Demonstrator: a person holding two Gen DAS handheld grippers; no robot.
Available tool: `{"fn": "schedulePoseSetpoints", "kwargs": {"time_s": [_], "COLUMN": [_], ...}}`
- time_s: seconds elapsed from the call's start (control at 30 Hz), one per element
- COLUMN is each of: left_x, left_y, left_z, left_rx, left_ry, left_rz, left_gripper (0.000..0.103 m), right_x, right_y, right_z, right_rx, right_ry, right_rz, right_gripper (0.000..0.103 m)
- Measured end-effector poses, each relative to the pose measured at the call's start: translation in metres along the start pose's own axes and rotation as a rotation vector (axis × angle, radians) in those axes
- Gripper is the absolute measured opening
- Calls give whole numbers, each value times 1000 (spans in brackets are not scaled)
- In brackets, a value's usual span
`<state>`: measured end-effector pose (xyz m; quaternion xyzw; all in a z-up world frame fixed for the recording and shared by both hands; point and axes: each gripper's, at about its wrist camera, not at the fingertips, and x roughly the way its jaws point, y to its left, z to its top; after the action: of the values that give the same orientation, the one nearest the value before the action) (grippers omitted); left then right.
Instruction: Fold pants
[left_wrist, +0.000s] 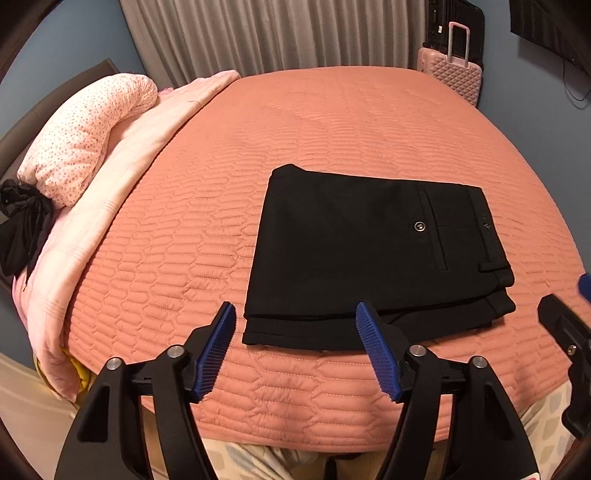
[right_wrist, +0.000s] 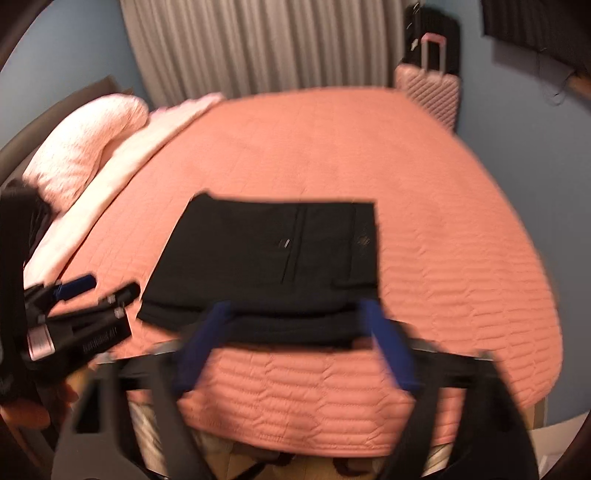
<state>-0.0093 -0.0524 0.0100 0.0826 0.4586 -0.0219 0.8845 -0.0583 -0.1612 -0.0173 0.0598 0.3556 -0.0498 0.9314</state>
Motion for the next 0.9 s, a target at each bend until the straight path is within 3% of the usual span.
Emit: {"fn": "schedulePoseSetpoints", "kwargs": {"time_s": [0.23, 0.43, 0.53, 0.9], "left_x": [-4, 2, 5, 14], "left_y": [-10, -7, -4, 9], "left_z": [-5, -8, -10, -14], "left_rx": [22, 13, 5, -29], "left_ry": [10, 33, 40, 76], "left_rz": [-18, -15, 1, -4], "left_gripper": [70, 72, 79, 79], "right_x": [-8, 1, 8, 21], "right_y": [2, 0, 0, 3], "right_z": [8, 10, 8, 4], "right_rx": [-8, -5, -7, 0], "right_ry": [-51, -35, -13, 34], "right_rz": [-72, -100, -109, -137], "right_gripper": [98, 98, 98, 98]}}
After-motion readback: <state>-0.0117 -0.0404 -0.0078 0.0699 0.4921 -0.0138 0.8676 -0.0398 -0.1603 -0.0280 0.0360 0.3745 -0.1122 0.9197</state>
